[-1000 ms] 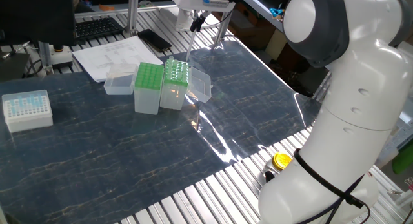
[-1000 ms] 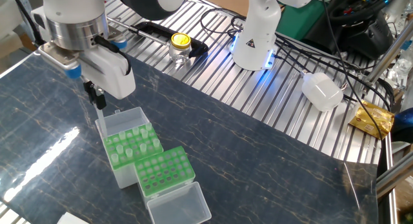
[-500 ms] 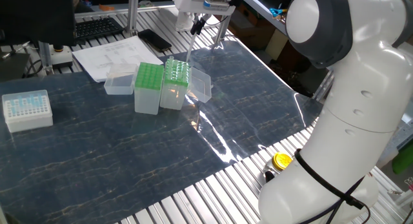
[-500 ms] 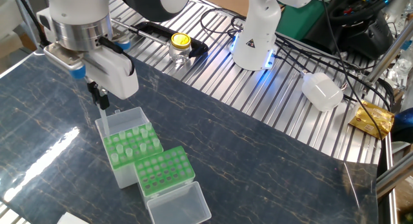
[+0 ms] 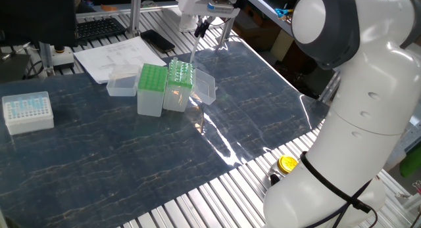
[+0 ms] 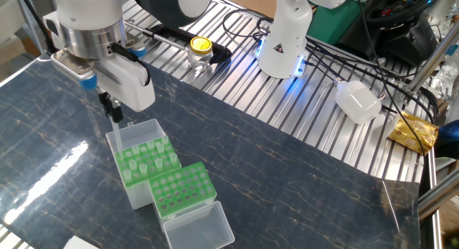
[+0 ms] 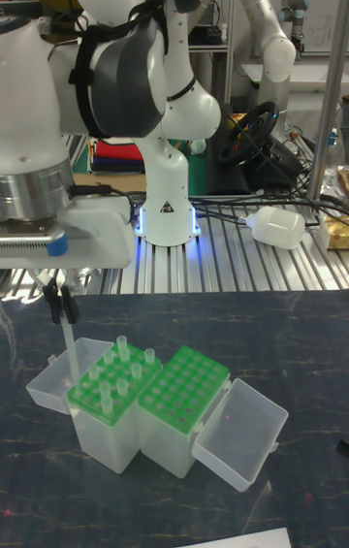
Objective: Transfer all large pipette tips from one holder to another
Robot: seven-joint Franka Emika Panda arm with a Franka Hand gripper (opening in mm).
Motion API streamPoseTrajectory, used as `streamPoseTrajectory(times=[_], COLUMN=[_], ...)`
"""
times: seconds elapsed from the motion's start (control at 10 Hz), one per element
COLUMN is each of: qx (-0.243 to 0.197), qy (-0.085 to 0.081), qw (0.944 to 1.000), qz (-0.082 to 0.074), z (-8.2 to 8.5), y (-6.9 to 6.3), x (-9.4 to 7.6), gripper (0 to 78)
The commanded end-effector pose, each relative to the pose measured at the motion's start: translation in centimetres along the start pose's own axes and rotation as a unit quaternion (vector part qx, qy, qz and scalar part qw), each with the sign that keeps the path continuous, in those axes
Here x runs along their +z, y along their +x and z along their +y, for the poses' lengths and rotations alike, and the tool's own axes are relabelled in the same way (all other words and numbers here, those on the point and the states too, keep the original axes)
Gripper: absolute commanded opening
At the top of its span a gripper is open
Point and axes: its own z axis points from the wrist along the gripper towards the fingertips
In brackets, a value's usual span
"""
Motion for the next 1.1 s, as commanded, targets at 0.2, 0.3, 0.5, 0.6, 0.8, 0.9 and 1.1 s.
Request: streamPoseTrajectory(times=[0.2, 0.3, 0.5, 0.6, 0.8, 0.9, 1.1], qx=[0.021, 0.024, 0.025, 0.025, 0.025, 0.025, 0.025], qy=[-0.002, -0.002, -0.002, -0.002, -0.002, -0.002, -0.002], qw=[0.9998, 0.9997, 0.9997, 0.9997, 0.9997, 0.9997, 0.9997], qz=[-0.001, -0.002, -0.002, -0.002, -0.002, -0.002, -0.002], z=[0.41, 0.5, 0.58, 0.58, 0.58, 0.58, 0.58], y=[-0.3, -0.36, -0.39, -0.39, -0.39, -0.39, -0.39], x=[1.29, 1.46, 1.54, 1.54, 1.54, 1.54, 1.54], gripper=[1.2, 1.2, 77.4, 77.4, 77.4, 77.4, 77.4])
